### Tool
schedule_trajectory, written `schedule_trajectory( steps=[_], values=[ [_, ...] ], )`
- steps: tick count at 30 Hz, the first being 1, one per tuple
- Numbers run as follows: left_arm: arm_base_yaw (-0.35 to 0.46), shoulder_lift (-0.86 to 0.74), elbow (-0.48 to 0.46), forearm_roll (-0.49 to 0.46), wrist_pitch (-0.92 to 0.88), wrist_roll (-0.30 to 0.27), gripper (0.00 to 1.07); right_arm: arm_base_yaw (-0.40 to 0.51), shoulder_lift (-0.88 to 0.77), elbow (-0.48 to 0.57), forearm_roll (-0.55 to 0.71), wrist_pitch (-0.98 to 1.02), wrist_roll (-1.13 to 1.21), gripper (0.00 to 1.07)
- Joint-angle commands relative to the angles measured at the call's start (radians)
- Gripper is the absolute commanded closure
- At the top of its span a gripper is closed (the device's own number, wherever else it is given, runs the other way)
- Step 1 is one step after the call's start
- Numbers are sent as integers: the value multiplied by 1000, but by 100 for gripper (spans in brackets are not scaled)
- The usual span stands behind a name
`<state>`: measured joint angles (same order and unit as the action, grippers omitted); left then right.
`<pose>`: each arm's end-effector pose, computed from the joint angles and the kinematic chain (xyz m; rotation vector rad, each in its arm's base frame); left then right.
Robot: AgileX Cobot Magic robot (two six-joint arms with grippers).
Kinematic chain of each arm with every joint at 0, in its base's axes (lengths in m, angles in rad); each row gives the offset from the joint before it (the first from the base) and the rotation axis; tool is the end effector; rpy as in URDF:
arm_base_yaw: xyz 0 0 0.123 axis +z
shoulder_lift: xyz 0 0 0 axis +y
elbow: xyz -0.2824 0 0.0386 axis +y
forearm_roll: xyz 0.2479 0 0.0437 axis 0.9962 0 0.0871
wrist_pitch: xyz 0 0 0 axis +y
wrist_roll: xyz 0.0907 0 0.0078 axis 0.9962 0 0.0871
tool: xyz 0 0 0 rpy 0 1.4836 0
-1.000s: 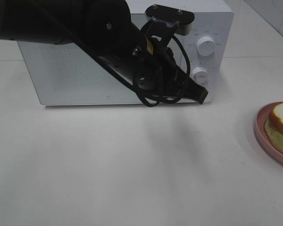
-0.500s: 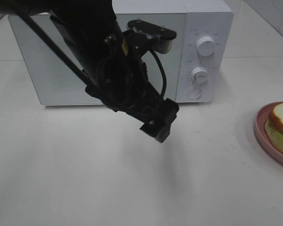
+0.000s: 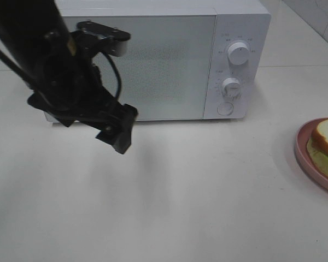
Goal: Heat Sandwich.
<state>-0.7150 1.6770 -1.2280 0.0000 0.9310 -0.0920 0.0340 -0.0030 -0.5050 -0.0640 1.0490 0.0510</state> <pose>0.2533 -0.2199 0.2439 0.8832 2.7430 -0.1583 -0.0053 -0.0052 0.2796 0.0200 2.0229 -0.0225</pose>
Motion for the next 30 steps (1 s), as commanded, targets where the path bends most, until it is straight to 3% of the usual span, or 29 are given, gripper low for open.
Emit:
schedule_trajectory(
  steps=[1, 18, 24, 30],
  values=[
    [55, -53, 54, -20, -35, -15, 5, -4, -26, 1, -2, -7, -2, 32],
    [508, -430, 406, -22, -94, -31, 5, -4, -26, 1, -2, -7, -2, 32],
    [595, -585, 494, -22, -89, -34, 5, -4, -26, 1, -2, -7, -2, 32],
    [611, -772, 586, -14, -71, -62, 5, -4, -26, 1, -2, -7, -2, 32]
  ],
)
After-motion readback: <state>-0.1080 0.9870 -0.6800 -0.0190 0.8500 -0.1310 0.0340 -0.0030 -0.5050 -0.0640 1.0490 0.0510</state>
